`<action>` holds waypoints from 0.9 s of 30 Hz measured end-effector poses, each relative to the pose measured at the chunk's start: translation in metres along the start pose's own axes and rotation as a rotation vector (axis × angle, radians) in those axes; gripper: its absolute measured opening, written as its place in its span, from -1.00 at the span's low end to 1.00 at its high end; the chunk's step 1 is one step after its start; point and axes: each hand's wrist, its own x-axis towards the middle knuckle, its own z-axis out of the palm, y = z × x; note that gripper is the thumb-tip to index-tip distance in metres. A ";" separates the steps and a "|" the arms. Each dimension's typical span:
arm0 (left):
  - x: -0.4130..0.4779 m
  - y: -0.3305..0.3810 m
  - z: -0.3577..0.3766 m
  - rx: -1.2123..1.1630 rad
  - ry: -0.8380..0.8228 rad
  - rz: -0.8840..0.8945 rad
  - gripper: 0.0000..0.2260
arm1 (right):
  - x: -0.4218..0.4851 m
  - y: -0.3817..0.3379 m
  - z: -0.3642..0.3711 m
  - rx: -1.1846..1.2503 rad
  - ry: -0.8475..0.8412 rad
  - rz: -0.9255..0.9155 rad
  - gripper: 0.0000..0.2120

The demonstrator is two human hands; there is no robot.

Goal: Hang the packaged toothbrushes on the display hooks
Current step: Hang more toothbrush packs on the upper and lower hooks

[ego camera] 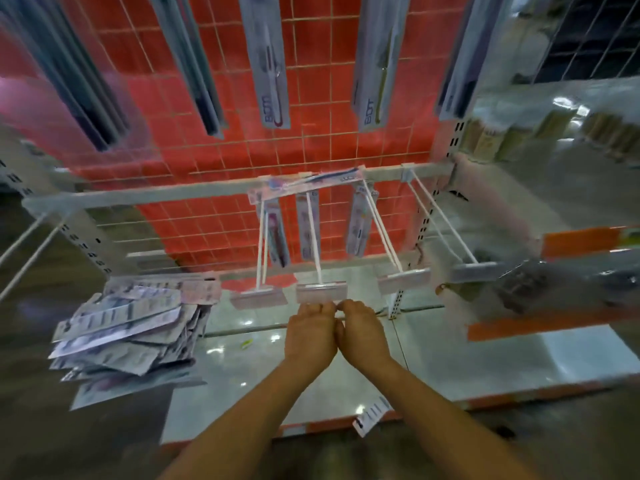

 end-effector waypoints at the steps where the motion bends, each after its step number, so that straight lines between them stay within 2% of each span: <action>1: -0.008 0.000 -0.011 -0.005 -0.017 -0.003 -0.65 | -0.008 -0.008 -0.007 0.019 -0.006 -0.003 -0.70; 7: -0.052 0.001 -0.075 -0.057 -0.099 -0.008 -0.78 | -0.039 -0.053 -0.047 0.053 -0.072 -0.037 -0.80; 11: -0.071 -0.002 -0.113 -0.088 -0.084 -0.019 -0.76 | -0.050 -0.082 -0.073 0.033 -0.068 -0.061 -0.81; 22: -0.058 -0.016 -0.178 -0.074 0.071 0.089 -0.83 | -0.037 -0.122 -0.127 0.145 0.046 -0.123 -0.87; 27: -0.025 -0.022 -0.187 -0.039 0.153 0.151 -0.76 | -0.008 -0.114 -0.136 0.139 0.073 -0.128 -0.86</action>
